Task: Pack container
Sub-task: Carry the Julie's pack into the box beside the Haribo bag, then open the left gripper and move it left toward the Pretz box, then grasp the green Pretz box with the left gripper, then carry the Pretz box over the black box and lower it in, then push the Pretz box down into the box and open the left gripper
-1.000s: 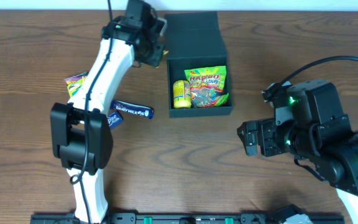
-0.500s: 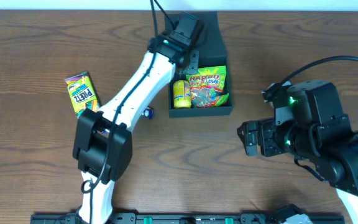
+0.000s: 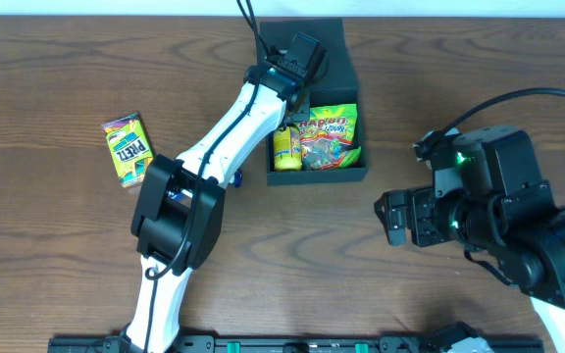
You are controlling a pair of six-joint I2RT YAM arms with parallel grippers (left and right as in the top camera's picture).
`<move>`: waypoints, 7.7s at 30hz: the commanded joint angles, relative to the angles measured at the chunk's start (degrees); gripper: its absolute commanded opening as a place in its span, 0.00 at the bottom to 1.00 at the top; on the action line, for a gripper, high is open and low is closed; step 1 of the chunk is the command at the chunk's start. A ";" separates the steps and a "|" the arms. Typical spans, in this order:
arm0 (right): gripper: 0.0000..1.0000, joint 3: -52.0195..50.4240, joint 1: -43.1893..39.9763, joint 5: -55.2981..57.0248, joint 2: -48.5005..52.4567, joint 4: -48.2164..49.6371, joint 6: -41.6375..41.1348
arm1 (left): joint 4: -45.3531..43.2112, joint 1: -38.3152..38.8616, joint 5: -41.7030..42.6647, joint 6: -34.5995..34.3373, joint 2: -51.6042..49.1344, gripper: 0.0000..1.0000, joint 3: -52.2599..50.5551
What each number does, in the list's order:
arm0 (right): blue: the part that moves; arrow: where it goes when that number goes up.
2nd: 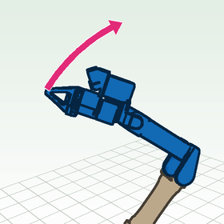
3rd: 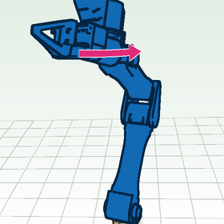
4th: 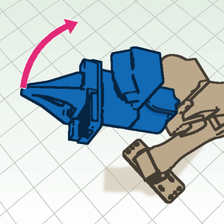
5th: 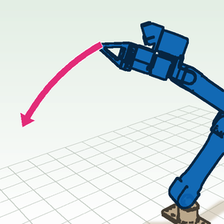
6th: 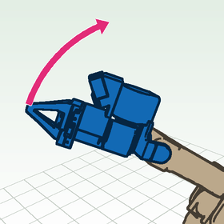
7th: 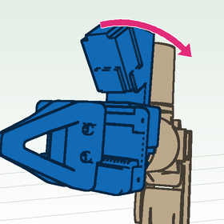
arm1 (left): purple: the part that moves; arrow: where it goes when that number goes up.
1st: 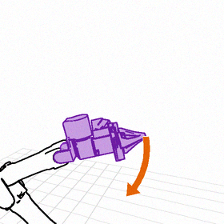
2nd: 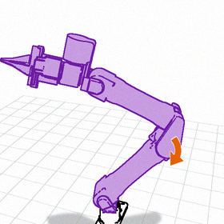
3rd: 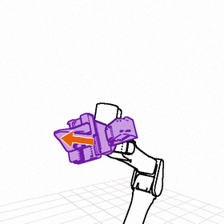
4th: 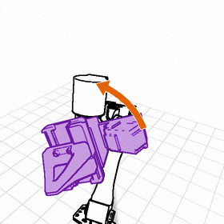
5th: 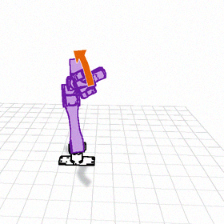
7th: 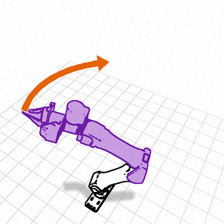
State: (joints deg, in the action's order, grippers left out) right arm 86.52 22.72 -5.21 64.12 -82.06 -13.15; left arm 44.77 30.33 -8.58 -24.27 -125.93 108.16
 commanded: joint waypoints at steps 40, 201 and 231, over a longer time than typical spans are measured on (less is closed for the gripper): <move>0.99 0.57 -0.57 -0.17 -0.02 -0.04 0.57 | 0.83 -0.94 0.42 3.74 11.39 0.80 3.74; 0.99 0.59 -0.57 -0.17 -0.02 -0.04 0.57 | -15.21 10.75 5.62 -15.61 7.50 0.62 -13.40; 0.99 0.59 -0.57 -0.17 -0.04 -0.04 0.57 | -16.31 10.03 8.90 -11.47 8.28 0.89 -12.24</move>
State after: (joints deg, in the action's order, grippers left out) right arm 86.52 22.72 -5.23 64.12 -82.04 -13.15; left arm 28.12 41.04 1.13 -38.83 -119.63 93.71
